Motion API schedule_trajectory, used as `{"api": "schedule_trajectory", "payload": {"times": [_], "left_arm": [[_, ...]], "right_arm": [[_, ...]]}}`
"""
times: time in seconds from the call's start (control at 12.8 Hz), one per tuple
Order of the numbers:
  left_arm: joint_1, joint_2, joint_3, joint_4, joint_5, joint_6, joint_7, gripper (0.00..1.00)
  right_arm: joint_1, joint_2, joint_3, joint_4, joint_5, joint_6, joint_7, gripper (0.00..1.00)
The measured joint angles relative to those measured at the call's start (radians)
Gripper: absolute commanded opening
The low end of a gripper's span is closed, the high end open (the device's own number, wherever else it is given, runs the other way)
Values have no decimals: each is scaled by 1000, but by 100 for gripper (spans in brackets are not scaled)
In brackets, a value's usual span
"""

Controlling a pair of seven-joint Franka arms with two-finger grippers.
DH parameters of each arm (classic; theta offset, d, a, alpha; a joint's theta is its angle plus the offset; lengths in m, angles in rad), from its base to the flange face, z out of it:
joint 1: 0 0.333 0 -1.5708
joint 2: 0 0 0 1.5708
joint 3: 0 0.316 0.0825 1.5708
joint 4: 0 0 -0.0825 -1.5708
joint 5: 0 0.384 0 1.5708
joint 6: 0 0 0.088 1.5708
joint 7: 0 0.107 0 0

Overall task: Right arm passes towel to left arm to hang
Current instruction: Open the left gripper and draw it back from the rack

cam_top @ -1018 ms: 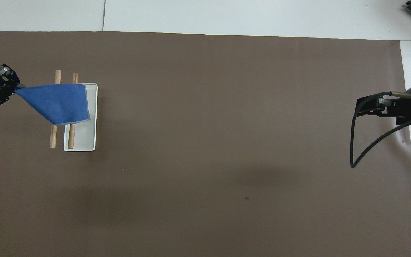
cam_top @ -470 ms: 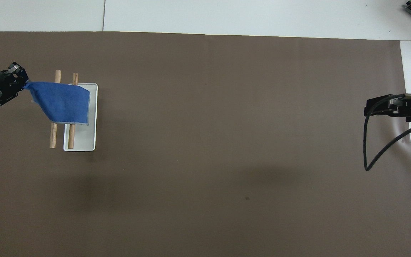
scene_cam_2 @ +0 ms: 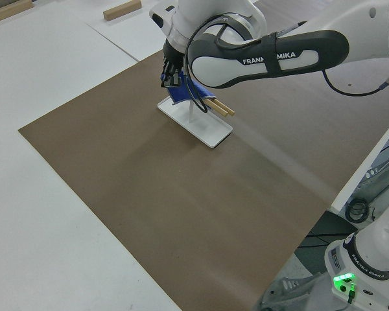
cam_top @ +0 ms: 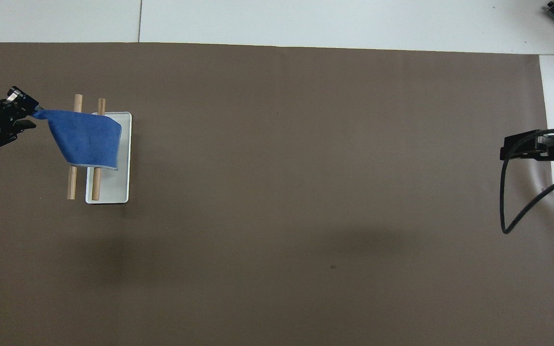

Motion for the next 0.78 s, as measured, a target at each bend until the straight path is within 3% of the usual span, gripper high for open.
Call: {"api": "schedule_trajectory", "payload": {"times": [0.78], "left_arm": [[21,0,-4,18,1,-10,12,68]], "right_arm": [[46,0,-47,0,1,-31,0,100]]}}
